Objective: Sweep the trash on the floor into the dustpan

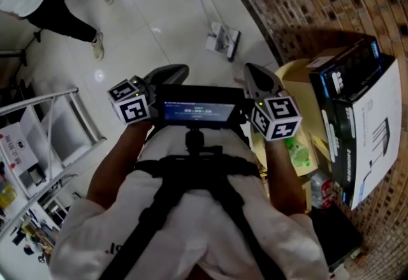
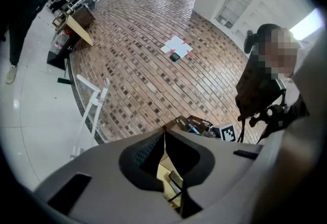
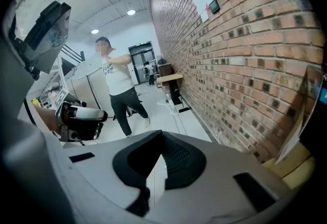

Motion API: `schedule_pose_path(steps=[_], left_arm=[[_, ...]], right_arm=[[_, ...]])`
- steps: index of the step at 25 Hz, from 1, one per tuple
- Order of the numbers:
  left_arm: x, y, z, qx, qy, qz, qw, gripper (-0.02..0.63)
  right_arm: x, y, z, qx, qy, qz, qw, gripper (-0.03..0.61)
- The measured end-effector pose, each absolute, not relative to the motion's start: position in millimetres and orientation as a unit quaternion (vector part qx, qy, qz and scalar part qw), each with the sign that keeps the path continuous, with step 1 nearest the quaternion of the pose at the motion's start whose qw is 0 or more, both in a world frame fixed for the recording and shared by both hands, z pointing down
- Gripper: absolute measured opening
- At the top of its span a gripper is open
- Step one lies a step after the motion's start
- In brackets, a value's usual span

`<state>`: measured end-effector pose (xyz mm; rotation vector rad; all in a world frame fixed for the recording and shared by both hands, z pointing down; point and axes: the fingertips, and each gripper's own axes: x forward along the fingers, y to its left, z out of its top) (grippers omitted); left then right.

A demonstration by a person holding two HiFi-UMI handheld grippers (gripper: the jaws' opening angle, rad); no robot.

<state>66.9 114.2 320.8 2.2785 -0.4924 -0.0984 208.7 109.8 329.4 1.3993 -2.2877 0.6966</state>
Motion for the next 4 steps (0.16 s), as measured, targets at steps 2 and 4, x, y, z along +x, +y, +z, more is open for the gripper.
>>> schedule_pose_path(steps=[2,4], left_arm=[[68.0,114.6,320.9,0.897,-0.195,-0.039,0.394,0.002],[69.2,114.9,320.7,0.897,-0.196,-0.039,0.395,0.002]], right_arm=[[210.2,110.2,329.8,0.496,-0.811,0.248,0.184,0.0],[211.4,110.4,330.1,0.496,-0.811,0.248,0.184,0.0]])
